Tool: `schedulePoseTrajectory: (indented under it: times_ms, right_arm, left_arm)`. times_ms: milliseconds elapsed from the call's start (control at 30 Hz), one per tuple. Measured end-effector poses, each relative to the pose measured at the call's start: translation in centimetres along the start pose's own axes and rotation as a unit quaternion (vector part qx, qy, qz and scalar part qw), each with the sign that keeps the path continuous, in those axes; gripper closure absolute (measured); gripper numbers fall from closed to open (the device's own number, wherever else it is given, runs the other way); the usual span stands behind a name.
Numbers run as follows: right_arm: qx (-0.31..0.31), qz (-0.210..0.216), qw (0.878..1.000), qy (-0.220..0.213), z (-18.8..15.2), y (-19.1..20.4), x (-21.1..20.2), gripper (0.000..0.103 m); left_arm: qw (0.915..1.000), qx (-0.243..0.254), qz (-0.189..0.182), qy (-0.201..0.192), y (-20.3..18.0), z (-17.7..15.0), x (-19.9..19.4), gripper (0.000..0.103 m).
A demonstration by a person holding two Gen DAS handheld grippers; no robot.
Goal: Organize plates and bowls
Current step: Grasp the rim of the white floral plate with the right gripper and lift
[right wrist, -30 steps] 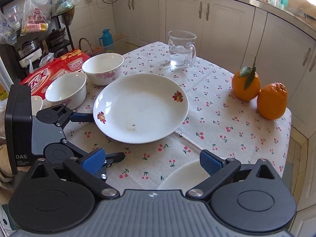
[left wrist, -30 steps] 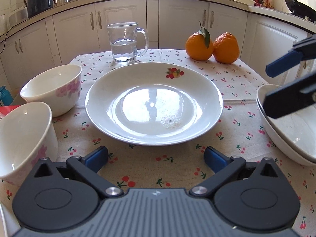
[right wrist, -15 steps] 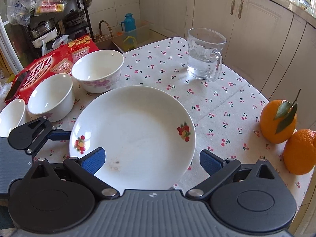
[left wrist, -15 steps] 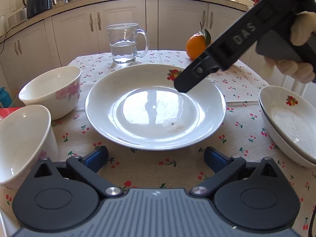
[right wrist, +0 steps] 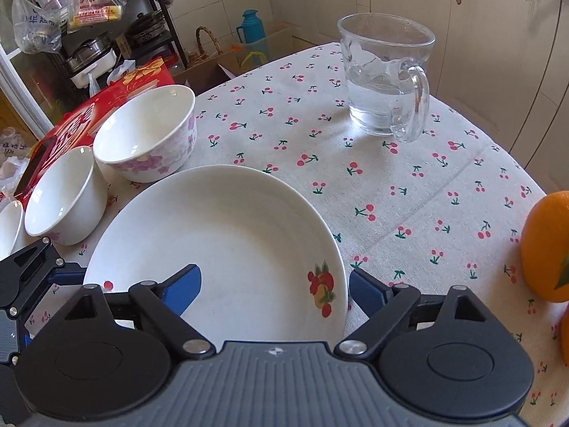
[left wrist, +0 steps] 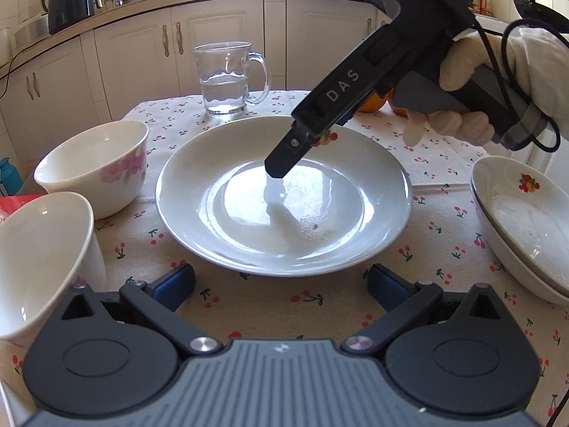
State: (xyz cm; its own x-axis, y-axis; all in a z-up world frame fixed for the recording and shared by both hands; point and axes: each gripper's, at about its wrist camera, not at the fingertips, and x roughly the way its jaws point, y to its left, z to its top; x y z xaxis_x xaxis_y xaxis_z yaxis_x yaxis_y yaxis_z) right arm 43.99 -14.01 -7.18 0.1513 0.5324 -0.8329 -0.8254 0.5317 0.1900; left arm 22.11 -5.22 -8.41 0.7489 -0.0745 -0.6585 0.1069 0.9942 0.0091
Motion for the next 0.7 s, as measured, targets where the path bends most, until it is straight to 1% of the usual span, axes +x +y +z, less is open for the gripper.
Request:
schedulePoseTrajectory:
  times_ms: [67, 133, 167, 200, 300, 433, 700]
  right_arm:
    - [-0.004, 0.011, 1.0, 0.002, 0.2, -0.2, 0.3, 0.015]
    - [-0.006, 0.021, 1.0, 0.0, 0.6, -0.5, 0.5, 0.015]
    - [-0.005, 0.026, 1.0, 0.0, 0.7, -0.6, 0.6, 0.017]
    - [-0.004, 0.034, 0.999, 0.0, 0.9, -0.8, 0.7, 0.017]
    - [-0.006, 0.048, 0.999, 0.003, 1.6, -1.2, 0.9, 0.022]
    - [-0.01, 0.062, 0.998, 0.007, 2.2, -1.5, 1.1, 0.025]
    - [-0.016, 0.073, 0.997, 0.018, 2.5, -1.7, 1.1, 0.025]
  left_arm:
    - [1.0, 0.001, -0.002, -0.002, 0.0, 0.0, -0.1, 0.002]
    - [1.0, 0.002, -0.004, -0.006, 0.0, -0.1, -0.3, 0.009]
    - [0.9999, 0.003, -0.007, -0.008, 0.1, -0.1, -0.4, 0.011]
    - [0.9999, 0.005, -0.008, -0.009, 0.1, 0.0, -0.5, 0.016]
    - [0.9999, 0.005, -0.01, -0.01, 0.2, -0.1, -0.6, 0.016]
    - [0.9999, 0.006, -0.011, -0.011, 0.2, -0.2, -0.7, 0.015]
    - [0.9997, 0.019, -0.01, -0.013, 0.2, -0.1, -0.7, 0.014]
